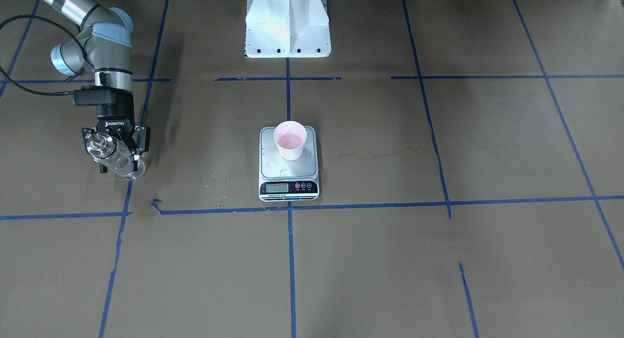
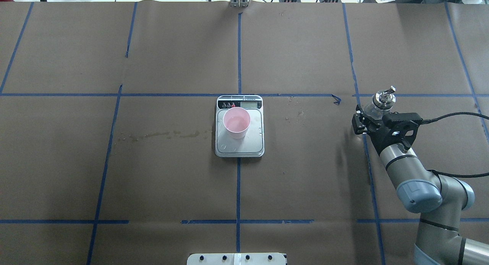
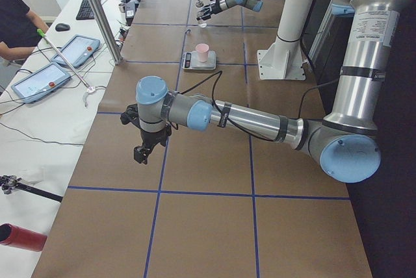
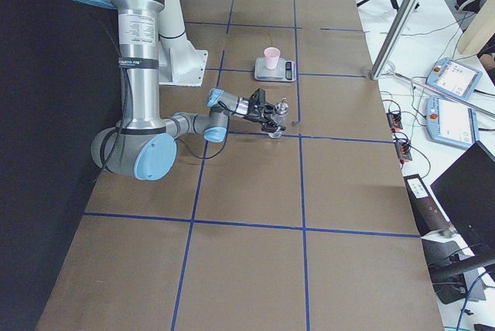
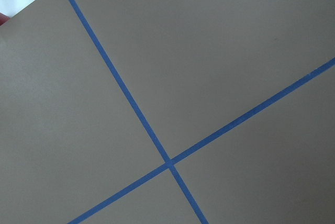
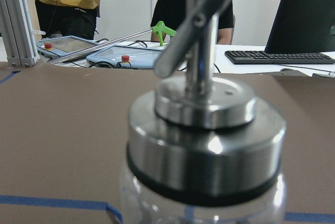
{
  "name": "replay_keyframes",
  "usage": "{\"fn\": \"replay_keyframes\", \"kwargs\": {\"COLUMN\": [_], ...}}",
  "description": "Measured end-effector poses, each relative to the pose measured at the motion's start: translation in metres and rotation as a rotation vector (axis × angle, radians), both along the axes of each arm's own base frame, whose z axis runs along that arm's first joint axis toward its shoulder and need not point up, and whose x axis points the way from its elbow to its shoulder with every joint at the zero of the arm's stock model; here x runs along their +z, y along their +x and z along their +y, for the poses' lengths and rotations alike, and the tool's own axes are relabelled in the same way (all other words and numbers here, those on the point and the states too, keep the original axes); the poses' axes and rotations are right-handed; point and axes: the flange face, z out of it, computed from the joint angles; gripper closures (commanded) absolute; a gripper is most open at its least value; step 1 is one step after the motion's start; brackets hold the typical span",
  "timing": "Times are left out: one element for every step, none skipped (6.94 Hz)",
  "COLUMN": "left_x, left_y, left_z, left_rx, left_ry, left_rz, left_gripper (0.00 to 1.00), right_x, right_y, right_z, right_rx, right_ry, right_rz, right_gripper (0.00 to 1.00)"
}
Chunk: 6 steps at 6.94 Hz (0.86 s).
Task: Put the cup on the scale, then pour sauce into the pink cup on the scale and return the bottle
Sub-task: 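Lower the dispenser onto the table with the right gripper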
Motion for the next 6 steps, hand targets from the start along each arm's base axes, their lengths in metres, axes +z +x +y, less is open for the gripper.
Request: {"fn": "replay_keyframes", "kwargs": {"left_x": [-0.0001,-0.0001,-0.0001,-0.0003,-0.0005,-0.0006], "left_y": [-0.0001,-0.0001,0.0,0.0002,0.0002,0.0001], "left_z": [0.0,0.0,0.0,0.0,0.0,0.0], "left_rx": [0.0,0.001,0.001,0.001,0.001,0.001], "left_ry": [0.001,0.001,0.001,0.001,0.002,0.002], "left_rz": [0.0,0.0,0.0,0.0,0.0,0.0], "left_gripper": [0.0,0.0,0.0,0.0,0.0,0.0], "right_x": [0.0002,0.001,0.0015,0.0016,0.0021,0.0024], "right_y": [-0.0003,-0.0005,-0.0005,-0.0004,0.0,0.0004], "right_z": [0.0003,0.0008,0.0011,0.0012,0.0013,0.0016], "right_rx": [-0.003,-0.009,-0.012,-0.013,-0.014,-0.016], "right_ry": [-0.001,-0.004,-0.005,-0.005,-0.005,-0.005], "right_rz": [0.0,0.0,0.0,0.002,0.005,0.009], "right_gripper": [0.71,0.19,0.0,0.0,0.0,0.0]}}
